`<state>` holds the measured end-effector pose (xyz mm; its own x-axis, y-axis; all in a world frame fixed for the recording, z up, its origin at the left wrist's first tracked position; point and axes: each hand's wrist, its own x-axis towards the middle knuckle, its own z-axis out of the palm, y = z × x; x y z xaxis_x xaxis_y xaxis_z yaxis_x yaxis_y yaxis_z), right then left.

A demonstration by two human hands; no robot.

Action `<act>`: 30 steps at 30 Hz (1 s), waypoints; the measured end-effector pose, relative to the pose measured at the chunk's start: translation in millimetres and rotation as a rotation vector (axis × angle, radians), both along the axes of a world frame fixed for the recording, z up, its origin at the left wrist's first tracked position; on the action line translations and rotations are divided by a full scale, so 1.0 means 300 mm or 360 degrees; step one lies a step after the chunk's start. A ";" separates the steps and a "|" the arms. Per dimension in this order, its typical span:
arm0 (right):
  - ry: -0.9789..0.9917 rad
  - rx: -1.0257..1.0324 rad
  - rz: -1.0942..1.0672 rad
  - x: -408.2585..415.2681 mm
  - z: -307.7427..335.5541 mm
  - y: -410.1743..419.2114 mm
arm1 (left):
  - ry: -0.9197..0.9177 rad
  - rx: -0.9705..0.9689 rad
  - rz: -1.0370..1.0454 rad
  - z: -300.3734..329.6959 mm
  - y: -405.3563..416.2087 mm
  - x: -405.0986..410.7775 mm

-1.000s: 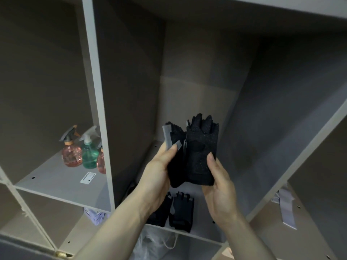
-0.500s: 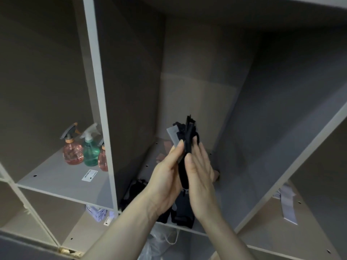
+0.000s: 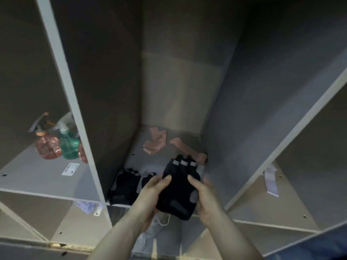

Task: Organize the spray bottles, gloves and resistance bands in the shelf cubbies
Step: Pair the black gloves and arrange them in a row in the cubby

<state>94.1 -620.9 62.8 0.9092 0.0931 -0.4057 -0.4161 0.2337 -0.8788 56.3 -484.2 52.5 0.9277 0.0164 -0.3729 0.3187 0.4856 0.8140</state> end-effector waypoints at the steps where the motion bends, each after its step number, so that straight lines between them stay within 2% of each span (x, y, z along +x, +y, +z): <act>1: 0.0035 -0.0052 -0.0103 -0.002 -0.041 -0.016 | 0.0037 0.0080 -0.0008 -0.043 -0.018 -0.004; 4: 0.0058 -0.0195 -0.0269 0.002 -0.141 -0.074 | 0.0139 0.0147 -0.0116 -0.159 -0.074 -0.003; 11: -0.0039 -0.0725 -0.0275 0.170 -0.290 -0.166 | 0.0153 0.0302 -0.0144 -0.310 -0.178 0.139; 14: -0.0032 -0.0999 -0.0250 0.275 -0.350 -0.189 | 0.0215 0.0238 -0.0212 -0.348 -0.220 0.225; 16: 0.0002 -0.1061 -0.0202 0.321 -0.384 -0.206 | 0.0293 0.0139 -0.0251 -0.372 -0.248 0.279; 18: 0.0016 -0.0984 -0.0121 0.338 -0.401 -0.225 | 0.0349 0.0108 -0.0311 -0.399 -0.275 0.322; 21: 0.0008 -0.0857 -0.0028 0.329 -0.430 -0.252 | 0.0389 0.0237 -0.0496 -0.452 -0.301 0.353; 26: -0.0051 -0.1113 0.0293 0.258 -0.484 -0.270 | 0.0376 0.0285 -0.0662 -0.477 -0.283 0.356; 28: -0.0038 -0.1276 0.0559 0.233 -0.518 -0.289 | 0.0293 0.0451 -0.0657 -0.478 -0.269 0.360; 30: -0.0035 -0.1536 0.0875 0.218 -0.543 -0.306 | 0.0084 0.0749 -0.0555 -0.477 -0.248 0.359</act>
